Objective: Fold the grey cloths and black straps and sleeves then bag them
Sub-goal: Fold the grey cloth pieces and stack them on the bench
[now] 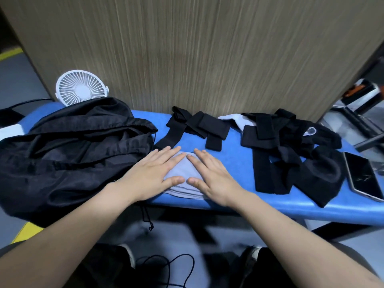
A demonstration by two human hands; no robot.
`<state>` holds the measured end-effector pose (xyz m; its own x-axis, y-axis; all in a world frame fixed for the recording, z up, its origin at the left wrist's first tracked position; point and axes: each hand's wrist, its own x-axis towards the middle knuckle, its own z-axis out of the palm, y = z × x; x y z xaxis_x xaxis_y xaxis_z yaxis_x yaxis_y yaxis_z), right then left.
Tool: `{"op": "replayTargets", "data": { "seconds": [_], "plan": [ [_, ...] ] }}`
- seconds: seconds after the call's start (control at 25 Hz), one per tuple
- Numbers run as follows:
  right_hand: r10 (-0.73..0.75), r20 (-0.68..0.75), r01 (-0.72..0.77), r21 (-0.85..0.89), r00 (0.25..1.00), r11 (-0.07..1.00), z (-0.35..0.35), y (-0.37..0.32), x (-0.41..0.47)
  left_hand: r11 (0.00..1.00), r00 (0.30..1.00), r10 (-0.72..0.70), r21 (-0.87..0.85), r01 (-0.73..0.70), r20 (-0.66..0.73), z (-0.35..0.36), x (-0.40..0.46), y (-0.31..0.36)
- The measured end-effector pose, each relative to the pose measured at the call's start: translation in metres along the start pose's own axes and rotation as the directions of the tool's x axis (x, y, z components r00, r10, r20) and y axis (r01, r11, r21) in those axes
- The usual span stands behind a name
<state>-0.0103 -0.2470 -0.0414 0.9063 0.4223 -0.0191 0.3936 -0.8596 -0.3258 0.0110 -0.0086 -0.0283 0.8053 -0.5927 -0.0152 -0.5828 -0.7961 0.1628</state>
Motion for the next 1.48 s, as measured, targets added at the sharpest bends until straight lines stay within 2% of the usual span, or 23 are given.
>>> {"op": "replayTargets", "data": {
  "seconds": [0.16,0.32,0.4,0.52,0.6,0.76,0.88,1.04,1.32,1.4,1.48],
  "plan": [
    [0.001,0.007,-0.001,0.027,1.0,1.0,-0.001,-0.009,0.016,0.998,0.999,-0.047,0.051,0.047,0.0,-0.009,0.002,-0.012],
    [-0.016,0.0,0.016,0.053,1.0,0.998,0.0,-0.008,0.02,0.998,0.998,-0.054,0.025,0.053,0.017,-0.019,0.003,-0.015],
    [-0.03,-0.029,0.031,0.062,0.999,0.998,-0.006,-0.001,0.014,0.999,0.999,-0.035,-0.01,0.034,-0.039,-0.026,0.009,-0.012],
    [-0.017,-0.185,0.031,0.068,0.983,0.997,-0.031,0.016,0.001,1.0,0.98,0.015,-0.023,-0.02,-0.197,-0.037,0.026,-0.007],
    [0.011,-0.331,-0.005,0.02,0.944,1.0,-0.05,0.038,-0.008,0.998,0.965,0.044,-0.029,-0.053,-0.258,-0.043,0.044,0.001],
    [0.114,-0.511,-0.22,-0.152,0.852,0.963,-0.081,0.089,-0.004,0.994,0.927,0.085,-0.031,-0.104,-0.364,-0.051,0.098,0.026],
    [0.156,-0.514,-0.334,-0.274,0.844,0.902,-0.09,0.118,0.01,0.993,0.913,0.117,0.043,-0.109,-0.391,-0.049,0.154,0.044],
    [0.153,-0.548,-0.395,-0.356,0.822,0.847,-0.09,0.143,0.039,0.988,0.905,0.14,0.114,-0.102,-0.403,-0.04,0.224,0.052],
    [0.109,-0.61,-0.457,-0.45,0.785,0.768,-0.086,0.164,0.081,0.978,0.937,0.148,0.189,-0.09,-0.316,-0.025,0.298,0.054],
    [0.108,-0.607,-0.46,-0.462,0.787,0.759,-0.084,0.164,0.086,0.977,0.925,0.143,0.197,-0.076,-0.352,-0.025,0.303,0.052],
    [0.131,-0.613,-0.482,-0.452,0.779,0.751,-0.083,0.164,0.086,0.981,0.884,0.154,0.177,-0.082,-0.441,-0.031,0.303,0.054]
  ]
}}
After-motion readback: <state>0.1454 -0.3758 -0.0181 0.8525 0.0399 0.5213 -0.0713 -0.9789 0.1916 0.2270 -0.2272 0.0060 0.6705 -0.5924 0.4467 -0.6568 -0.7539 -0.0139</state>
